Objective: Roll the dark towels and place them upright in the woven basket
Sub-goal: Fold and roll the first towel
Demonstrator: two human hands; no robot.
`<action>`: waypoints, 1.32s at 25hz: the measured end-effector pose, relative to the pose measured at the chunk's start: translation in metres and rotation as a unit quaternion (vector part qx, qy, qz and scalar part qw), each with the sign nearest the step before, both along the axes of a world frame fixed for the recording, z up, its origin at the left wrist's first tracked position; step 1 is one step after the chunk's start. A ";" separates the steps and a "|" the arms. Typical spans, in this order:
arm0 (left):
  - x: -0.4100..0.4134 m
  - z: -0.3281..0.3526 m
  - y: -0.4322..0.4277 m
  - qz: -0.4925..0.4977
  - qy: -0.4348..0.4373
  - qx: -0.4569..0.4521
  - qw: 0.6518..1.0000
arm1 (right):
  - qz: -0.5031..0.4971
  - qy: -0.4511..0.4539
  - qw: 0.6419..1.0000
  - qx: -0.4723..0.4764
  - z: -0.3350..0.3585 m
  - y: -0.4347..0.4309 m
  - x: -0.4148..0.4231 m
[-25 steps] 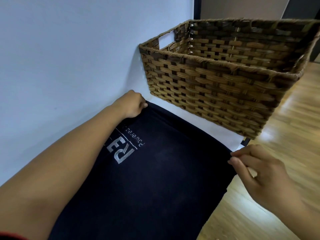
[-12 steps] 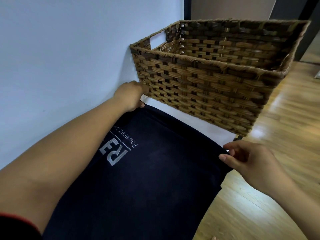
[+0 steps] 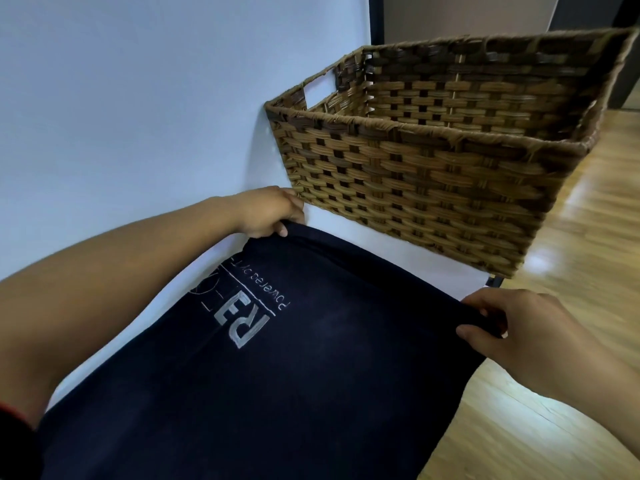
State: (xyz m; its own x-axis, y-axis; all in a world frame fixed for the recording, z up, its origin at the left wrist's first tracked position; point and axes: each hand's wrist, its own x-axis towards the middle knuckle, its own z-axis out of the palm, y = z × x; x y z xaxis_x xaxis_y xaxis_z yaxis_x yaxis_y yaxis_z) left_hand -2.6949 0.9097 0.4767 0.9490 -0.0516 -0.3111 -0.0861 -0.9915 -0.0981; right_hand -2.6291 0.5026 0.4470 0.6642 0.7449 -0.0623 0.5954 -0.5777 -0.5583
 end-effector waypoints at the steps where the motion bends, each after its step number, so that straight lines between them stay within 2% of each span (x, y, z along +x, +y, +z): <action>1: -0.001 0.001 0.001 -0.024 -0.016 0.024 0.999 | 0.000 -0.004 1.000 0.006 0.000 0.001 0.000; 4: -0.005 -0.006 0.006 -0.069 -0.137 0.076 0.985 | -0.017 -0.046 0.997 0.054 -0.006 0.005 0.003; 7: -0.016 -0.027 0.004 -0.041 -0.234 0.074 0.968 | -0.015 -0.124 0.987 0.105 -0.018 0.005 0.004; 11: -0.030 -0.040 -0.002 -0.008 -0.281 0.096 0.955 | 0.094 -0.282 0.940 0.166 -0.036 0.002 0.005; 15: -0.034 -0.043 -0.009 -0.014 -0.292 0.137 0.947 | 0.150 -0.343 0.912 0.166 -0.043 -0.001 0.008; 23: -0.042 -0.045 -0.017 -0.026 -0.281 0.167 0.945 | 0.243 -0.382 0.883 0.124 -0.039 -0.003 0.009; 27: -0.069 -0.050 -0.009 0.005 -0.264 0.131 0.956 | 0.259 -0.387 0.878 0.113 -0.037 0.001 0.010; 30: -0.072 -0.033 -0.022 0.045 -0.242 0.083 0.966 | 0.265 -0.324 0.902 0.106 -0.028 0.000 0.007; 33: -0.043 -0.002 -0.033 0.116 -0.122 0.104 0.980 | 0.213 -0.203 0.950 0.104 -0.014 0.005 0.007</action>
